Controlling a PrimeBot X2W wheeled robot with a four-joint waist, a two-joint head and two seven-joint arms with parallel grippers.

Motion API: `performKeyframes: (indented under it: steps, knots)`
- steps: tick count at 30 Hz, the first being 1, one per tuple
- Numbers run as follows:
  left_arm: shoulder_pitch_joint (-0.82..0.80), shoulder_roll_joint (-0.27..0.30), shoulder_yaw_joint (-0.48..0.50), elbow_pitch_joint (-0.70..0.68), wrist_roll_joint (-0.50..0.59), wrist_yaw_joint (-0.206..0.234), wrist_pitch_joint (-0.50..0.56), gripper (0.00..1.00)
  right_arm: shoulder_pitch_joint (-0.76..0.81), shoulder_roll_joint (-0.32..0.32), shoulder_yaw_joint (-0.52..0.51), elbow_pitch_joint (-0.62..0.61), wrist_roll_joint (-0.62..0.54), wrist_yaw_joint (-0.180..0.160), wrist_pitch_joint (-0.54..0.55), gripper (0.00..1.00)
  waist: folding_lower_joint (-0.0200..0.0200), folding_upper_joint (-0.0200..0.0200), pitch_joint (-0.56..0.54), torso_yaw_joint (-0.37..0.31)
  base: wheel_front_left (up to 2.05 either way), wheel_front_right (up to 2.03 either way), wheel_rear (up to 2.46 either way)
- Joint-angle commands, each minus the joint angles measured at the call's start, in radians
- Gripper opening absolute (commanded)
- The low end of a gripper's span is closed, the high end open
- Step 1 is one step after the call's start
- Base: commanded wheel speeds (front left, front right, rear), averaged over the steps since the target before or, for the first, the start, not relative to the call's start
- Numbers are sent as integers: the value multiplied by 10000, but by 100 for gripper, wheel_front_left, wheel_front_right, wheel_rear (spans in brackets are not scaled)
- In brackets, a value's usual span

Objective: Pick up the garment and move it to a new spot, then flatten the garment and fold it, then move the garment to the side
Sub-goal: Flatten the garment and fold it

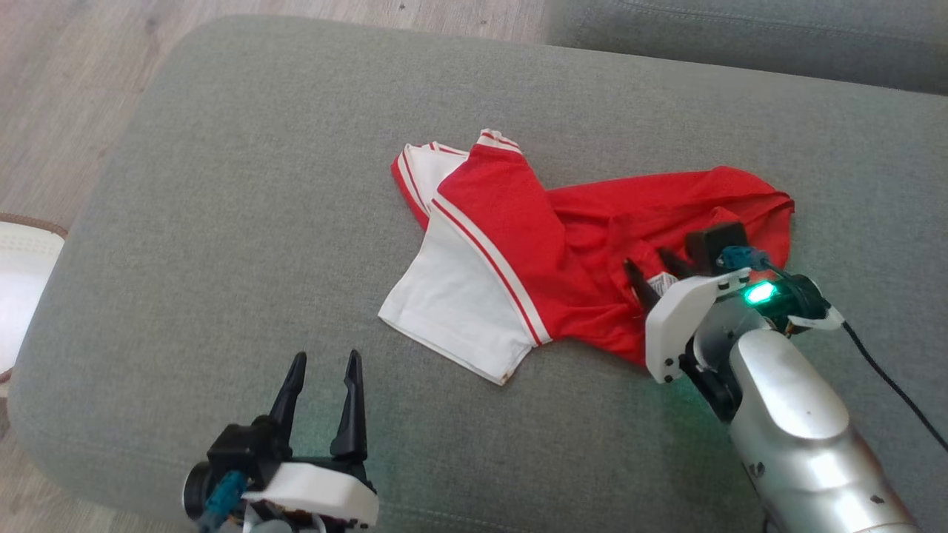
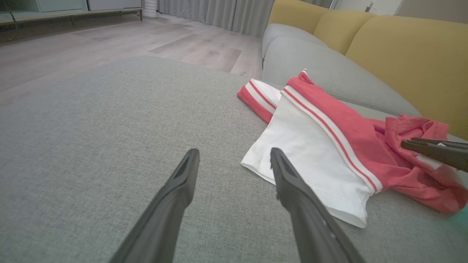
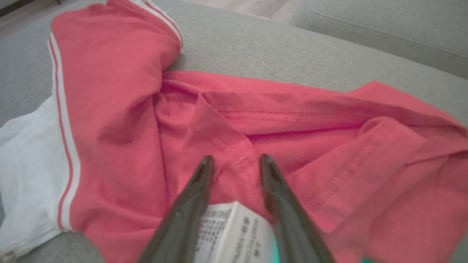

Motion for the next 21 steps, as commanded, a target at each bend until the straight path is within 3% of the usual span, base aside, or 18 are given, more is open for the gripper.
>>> performKeyframes:
  steps: [1,12,21]
  knots:
    - [-314,17,316,-223,-45,-40,-161,100,-519,-6,261,-288,85,65,-129,1,0,0,-30,-21,0,0,0]
    - [-95,116,325,-214,3,-36,-180,100,-452,-175,361,-814,478,65,-967,0,0,0,-428,-583,0,0,0]
    - [180,269,279,-398,-19,74,-83,100,928,-727,-1133,-2412,509,65,-1196,0,0,0,-748,-1364,0,0,0]
